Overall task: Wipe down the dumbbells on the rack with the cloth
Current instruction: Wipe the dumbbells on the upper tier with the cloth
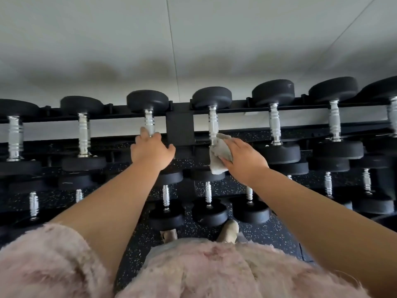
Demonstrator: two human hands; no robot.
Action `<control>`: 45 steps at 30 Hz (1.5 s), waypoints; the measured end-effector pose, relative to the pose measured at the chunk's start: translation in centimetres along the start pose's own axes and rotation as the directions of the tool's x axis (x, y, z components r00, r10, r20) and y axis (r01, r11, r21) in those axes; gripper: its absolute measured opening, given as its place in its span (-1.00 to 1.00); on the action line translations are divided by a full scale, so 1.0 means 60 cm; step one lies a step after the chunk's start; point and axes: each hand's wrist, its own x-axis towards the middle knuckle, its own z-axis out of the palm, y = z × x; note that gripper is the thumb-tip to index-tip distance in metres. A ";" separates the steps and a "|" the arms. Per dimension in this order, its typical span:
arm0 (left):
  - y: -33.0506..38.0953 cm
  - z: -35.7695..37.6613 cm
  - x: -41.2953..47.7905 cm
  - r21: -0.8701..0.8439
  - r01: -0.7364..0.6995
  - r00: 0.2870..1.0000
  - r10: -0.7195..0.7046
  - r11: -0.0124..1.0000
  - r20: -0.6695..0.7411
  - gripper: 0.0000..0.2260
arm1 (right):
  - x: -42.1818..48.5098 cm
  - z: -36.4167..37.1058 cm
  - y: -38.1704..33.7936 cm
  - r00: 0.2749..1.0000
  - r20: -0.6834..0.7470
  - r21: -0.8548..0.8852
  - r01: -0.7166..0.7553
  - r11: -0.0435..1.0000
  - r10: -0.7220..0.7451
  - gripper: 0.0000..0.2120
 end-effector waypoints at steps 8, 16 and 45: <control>0.003 0.010 0.006 0.157 -0.145 0.984 0.160 0.977 -0.084 -0.43 | 0.006 0.018 0.008 0.999 -0.001 0.174 -0.031 0.984 0.032 -0.38; -0.002 0.009 0.016 0.235 -0.297 0.954 0.300 0.926 0.025 -0.46 | 0.055 0.068 -0.060 0.939 0.004 -0.177 0.338 0.924 -0.343 -0.36; -0.013 0.015 0.027 -0.048 -0.271 0.962 0.271 0.961 -0.010 -0.50 | 0.029 0.072 0.031 0.860 0.053 0.647 -0.416 0.639 0.507 -0.66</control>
